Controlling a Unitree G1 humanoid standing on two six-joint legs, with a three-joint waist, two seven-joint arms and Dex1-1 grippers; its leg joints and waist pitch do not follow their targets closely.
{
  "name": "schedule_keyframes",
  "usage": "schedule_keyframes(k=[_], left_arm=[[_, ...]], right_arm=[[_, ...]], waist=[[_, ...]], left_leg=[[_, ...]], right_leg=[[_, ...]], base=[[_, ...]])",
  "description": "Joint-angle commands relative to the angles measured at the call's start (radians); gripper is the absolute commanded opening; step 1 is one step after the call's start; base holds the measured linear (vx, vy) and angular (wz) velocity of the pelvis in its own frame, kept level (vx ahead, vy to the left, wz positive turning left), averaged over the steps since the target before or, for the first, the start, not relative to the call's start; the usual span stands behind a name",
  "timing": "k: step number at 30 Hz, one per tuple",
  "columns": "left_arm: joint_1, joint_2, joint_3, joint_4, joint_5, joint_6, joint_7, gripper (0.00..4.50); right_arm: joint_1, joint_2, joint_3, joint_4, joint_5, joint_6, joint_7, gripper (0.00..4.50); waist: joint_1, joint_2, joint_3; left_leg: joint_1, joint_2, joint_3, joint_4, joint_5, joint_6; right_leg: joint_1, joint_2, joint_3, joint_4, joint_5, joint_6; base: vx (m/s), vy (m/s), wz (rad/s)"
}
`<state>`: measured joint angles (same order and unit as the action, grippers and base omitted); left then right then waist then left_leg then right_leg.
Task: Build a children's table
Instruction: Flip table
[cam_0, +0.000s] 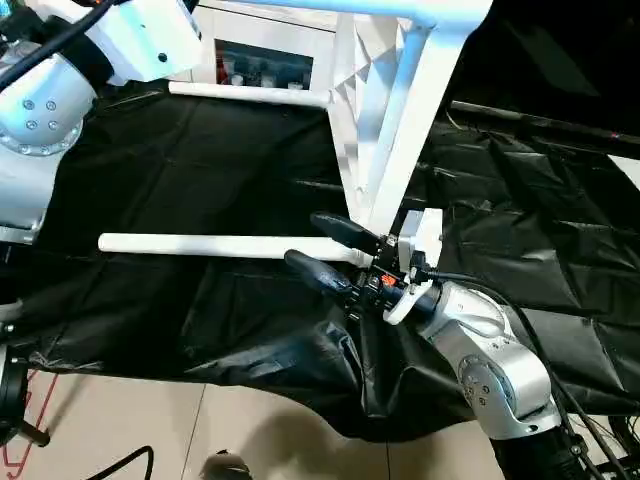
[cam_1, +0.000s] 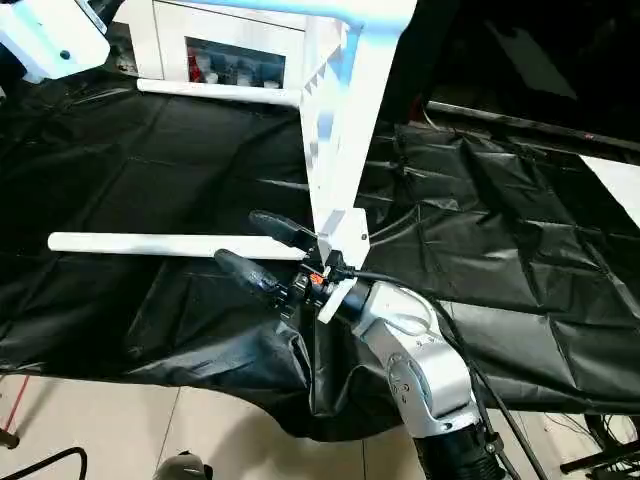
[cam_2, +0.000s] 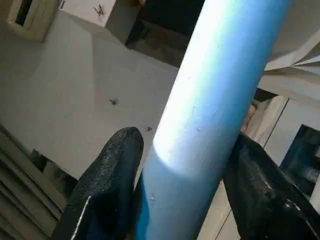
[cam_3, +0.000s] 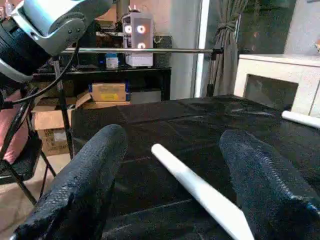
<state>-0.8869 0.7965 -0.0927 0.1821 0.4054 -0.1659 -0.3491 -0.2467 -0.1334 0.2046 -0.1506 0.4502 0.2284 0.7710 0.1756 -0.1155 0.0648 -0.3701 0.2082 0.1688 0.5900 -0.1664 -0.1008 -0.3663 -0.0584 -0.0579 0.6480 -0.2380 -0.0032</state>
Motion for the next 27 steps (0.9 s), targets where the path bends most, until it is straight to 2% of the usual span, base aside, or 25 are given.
schedule_keyframes(k=[1, 4, 6, 11, 12, 13, 15, 17, 18, 22, 23, 24, 27], left_arm=[[-0.021, -0.050, 0.040, 0.010, -0.106, 0.109, -0.041, 2.33], [-0.023, -0.063, 0.055, 0.007, -0.139, 0.153, -0.060, 2.31], [-0.033, -0.086, 0.079, 0.002, -0.196, 0.267, -0.114, 2.31], [-0.051, -0.132, 0.124, -0.018, -0.254, 0.409, -0.138, 2.31], [-0.052, -0.133, 0.125, -0.019, -0.255, 0.411, -0.138, 2.31], [-0.061, -0.148, 0.145, -0.030, -0.271, 0.465, -0.143, 2.31], [-0.066, -0.151, 0.151, -0.031, -0.274, 0.480, -0.142, 2.31], [-0.070, -0.157, 0.158, -0.035, -0.277, 0.505, -0.144, 2.31], [-0.075, -0.168, 0.171, -0.044, -0.276, 0.547, -0.144, 2.31], [-0.083, -0.191, 0.198, -0.054, -0.276, 0.603, -0.131, 2.31], [-0.085, -0.200, 0.206, -0.059, -0.282, 0.616, -0.129, 2.31], [-0.085, -0.201, 0.207, -0.060, -0.283, 0.617, -0.128, 2.31], [-0.077, -0.215, 0.221, -0.095, -0.284, 0.642, -0.118, 2.31]], right_arm=[[0.005, -0.004, -0.006, -0.022, 0.004, -0.001, -0.008, 3.46], [0.007, -0.002, -0.004, -0.021, -0.001, -0.004, -0.012, 3.46], [0.006, -0.001, 0.000, -0.004, -0.036, -0.022, -0.031, 3.46], [-0.007, 0.010, -0.018, 0.050, -0.088, -0.057, -0.089, 3.46], [-0.007, 0.010, -0.019, 0.050, -0.088, -0.057, -0.090, 3.46], [-0.006, 0.010, -0.028, 0.054, -0.091, -0.055, -0.105, 3.46], [-0.003, 0.006, -0.030, 0.055, -0.091, -0.054, -0.105, 3.46], [0.001, 0.002, -0.032, 0.056, -0.095, -0.054, -0.106, 3.46], [0.007, -0.005, -0.033, 0.061, -0.105, -0.058, -0.108, 3.46], [0.016, -0.015, -0.041, 0.072, -0.120, -0.064, -0.125, 3.46], [0.018, -0.019, -0.044, 0.078, -0.127, -0.064, -0.134, 3.46], [0.018, -0.020, -0.044, 0.079, -0.128, -0.064, -0.135, 3.46], [0.022, -0.043, -0.050, 0.146, -0.180, 0.040, -0.222, 3.46]], waist=[[-0.005, 0.042, -0.062], [-0.004, 0.039, -0.060], [-0.003, 0.038, -0.061], [0.000, 0.039, -0.061], [0.000, 0.039, -0.061], [0.003, 0.042, -0.062], [0.008, 0.047, -0.065], [0.013, 0.048, -0.067], [0.014, 0.049, -0.067], [0.014, 0.049, -0.066], [0.015, 0.056, -0.067], [0.014, 0.054, -0.067], [0.014, 0.051, -0.065]], left_leg=[[0.029, 0.034, -0.019, -0.084, -0.283, -0.092], [0.027, 0.032, -0.018, -0.084, -0.285, -0.086], [0.027, 0.032, -0.016, -0.083, -0.262, -0.083], [0.021, 0.029, -0.012, -0.080, -0.209, -0.060], [0.021, 0.029, -0.012, -0.080, -0.209, -0.060], [0.018, 0.029, -0.011, -0.079, -0.185, -0.050], [0.018, 0.028, -0.009, -0.077, -0.163, -0.043], [0.016, 0.026, -0.007, -0.075, -0.146, -0.034], [0.015, 0.026, -0.007, -0.074, -0.138, -0.031], [0.015, 0.025, -0.006, -0.075, -0.151, -0.033], [0.016, 0.025, -0.007, -0.075, -0.154, -0.033], [0.015, 0.026, -0.008, -0.076, -0.158, -0.035], [0.017, 0.025, -0.007, -0.077, -0.152, -0.037]], right_leg=[[0.009, -0.090, 0.049, -0.071, -0.110, -0.126], [0.009, -0.090, 0.049, -0.075, -0.129, -0.128], [0.010, -0.090, 0.050, -0.073, -0.123, -0.132], [0.015, -0.091, 0.051, -0.075, -0.119, -0.134], [0.015, -0.091, 0.051, -0.075, -0.119, -0.134], [0.017, -0.091, 0.051, -0.074, -0.112, -0.133], [0.017, -0.088, 0.050, -0.071, -0.089, -0.134], [0.018, -0.087, 0.050, -0.070, -0.057, -0.134], [0.019, -0.086, 0.050, -0.068, -0.045, -0.134], [0.018, -0.085, 0.049, -0.071, -0.053, -0.135], [0.018, -0.086, 0.049, -0.071, -0.055, -0.136], [0.019, -0.085, 0.049, -0.071, -0.058, -0.136], [0.018, -0.082, 0.049, -0.074, -0.070, -0.136]], base=[[0.000, 0.000, 0.00], [0.000, 0.000, 0.00], [0.000, 0.000, 0.00], [0.000, 0.000, 0.00], [0.000, 0.000, 0.00], [0.000, 0.000, 0.00], [0.000, 0.000, 0.00], [0.000, 0.000, 0.00], [0.000, 0.000, 0.00], [0.000, 0.000, 0.00], [0.000, 0.000, 0.00], [0.000, 0.000, 0.00], [0.000, 0.000, 0.00]])
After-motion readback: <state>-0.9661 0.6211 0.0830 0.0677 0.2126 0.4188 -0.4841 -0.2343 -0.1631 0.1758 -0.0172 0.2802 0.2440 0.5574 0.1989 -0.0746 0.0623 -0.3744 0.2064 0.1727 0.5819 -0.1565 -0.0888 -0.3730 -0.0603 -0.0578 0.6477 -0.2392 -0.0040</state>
